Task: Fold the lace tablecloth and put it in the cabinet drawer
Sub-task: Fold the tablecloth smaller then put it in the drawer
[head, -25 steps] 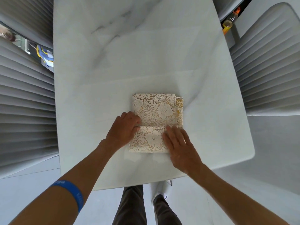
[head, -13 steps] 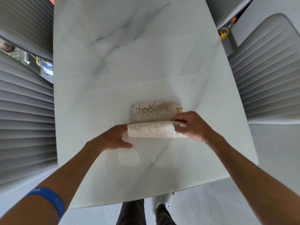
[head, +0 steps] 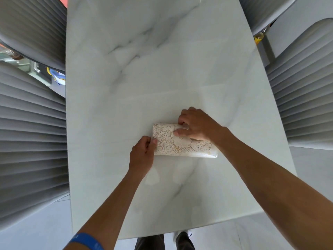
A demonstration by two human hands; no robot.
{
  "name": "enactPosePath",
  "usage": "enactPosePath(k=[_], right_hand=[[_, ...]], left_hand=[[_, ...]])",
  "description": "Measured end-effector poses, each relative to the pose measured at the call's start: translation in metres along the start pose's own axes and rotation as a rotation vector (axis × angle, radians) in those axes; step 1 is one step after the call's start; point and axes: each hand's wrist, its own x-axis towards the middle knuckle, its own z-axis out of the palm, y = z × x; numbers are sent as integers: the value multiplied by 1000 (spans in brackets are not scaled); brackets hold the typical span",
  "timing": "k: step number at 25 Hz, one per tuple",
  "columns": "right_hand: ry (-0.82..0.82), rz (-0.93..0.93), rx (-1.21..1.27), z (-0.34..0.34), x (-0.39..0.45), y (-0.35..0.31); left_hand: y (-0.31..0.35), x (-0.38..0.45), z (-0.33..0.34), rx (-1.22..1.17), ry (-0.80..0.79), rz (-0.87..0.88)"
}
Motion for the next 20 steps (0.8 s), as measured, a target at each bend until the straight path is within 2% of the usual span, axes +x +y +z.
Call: enactPosePath(k=[3, 5, 7, 9, 11, 12, 14, 15, 16, 17, 20], right_hand=[[-24, -13, -78, 6, -3, 7], [-18, -13, 8, 20, -8, 8], [44, 27, 90, 34, -10, 8], [92, 77, 124, 42, -10, 8], [134, 152, 223, 39, -9, 5], [182, 196, 245, 37, -10, 1], [419, 200, 81, 49, -22, -11], [502, 158, -21, 61, -31, -18], [516, 109, -89, 75, -42, -23], [454, 89, -130, 87, -52, -24], [279, 188, -132, 105, -62, -9]], left_hand=[[1, -4, 9, 93, 89, 40], [6, -2, 10, 127, 88, 39], [15, -3, 10, 136, 157, 33], [23, -15, 18, 280, 245, 151], [25, -32, 36, 524, 104, 337], [26, -38, 46, 621, 7, 368], [23, -38, 58, 728, -68, 339], [19, -35, 61, 746, -69, 325], [16, -33, 63, 769, -59, 332], [13, -31, 65, 780, -52, 348], [5, -26, 74, 787, -47, 314]])
